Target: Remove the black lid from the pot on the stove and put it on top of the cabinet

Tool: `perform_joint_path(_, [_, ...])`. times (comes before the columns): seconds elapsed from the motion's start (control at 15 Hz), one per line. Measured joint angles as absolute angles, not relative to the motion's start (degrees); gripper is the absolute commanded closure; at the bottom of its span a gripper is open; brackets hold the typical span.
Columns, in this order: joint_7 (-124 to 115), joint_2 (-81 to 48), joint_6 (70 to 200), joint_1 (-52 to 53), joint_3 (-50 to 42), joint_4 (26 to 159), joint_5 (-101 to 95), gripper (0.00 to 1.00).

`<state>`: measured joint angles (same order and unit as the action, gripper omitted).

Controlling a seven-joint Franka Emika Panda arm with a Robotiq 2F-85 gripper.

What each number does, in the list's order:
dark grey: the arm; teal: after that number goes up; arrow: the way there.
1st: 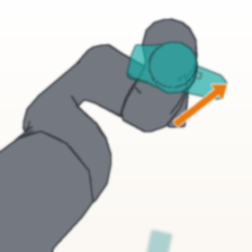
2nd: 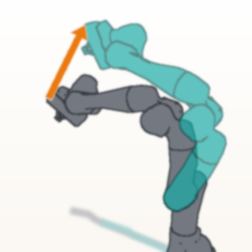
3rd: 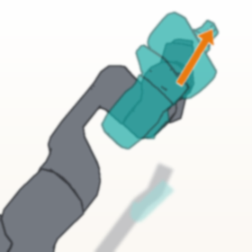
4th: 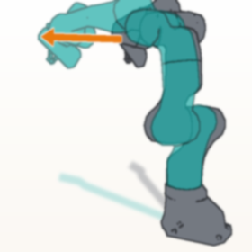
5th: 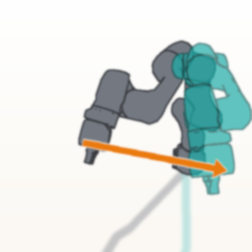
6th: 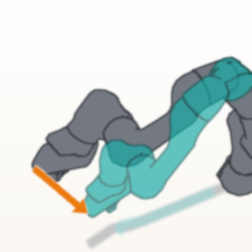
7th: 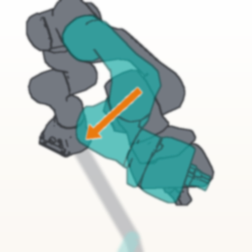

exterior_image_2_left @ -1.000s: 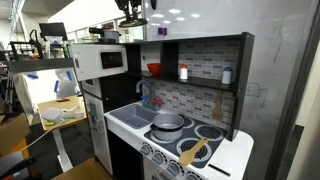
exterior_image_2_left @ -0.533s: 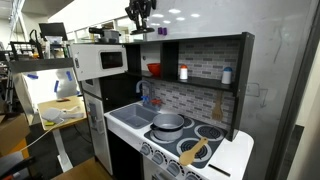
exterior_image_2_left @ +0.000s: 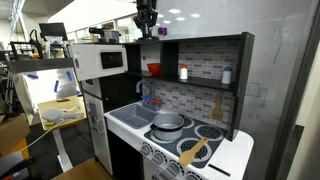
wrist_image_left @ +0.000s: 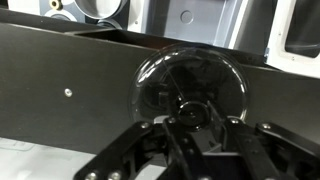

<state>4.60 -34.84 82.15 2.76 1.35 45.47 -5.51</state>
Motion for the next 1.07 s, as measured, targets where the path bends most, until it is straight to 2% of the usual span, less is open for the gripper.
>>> perform_joint_path(0.07, [4.4, -36.2, 80.7, 2.7, 1.4, 43.2, -5.5, 0.91])
perform_joint_path(0.13, [4.2, -37.3, 79.6, 2.7, 1.3, 41.3, -5.4, 0.42])
perform_joint_path(0.27, [3.6, -38.9, 77.7, 2.6, 1.3, 38.2, -5.3, 0.35])
perform_joint_path(0.6, [2.5, -40.8, 75.5, 2.6, 1.3, 33.6, -5.3, 0.01])
perform_joint_path(1.07, [0.4, -39.4, 72.3, 3.1, 1.3, 29.3, -5.3, 0.0])
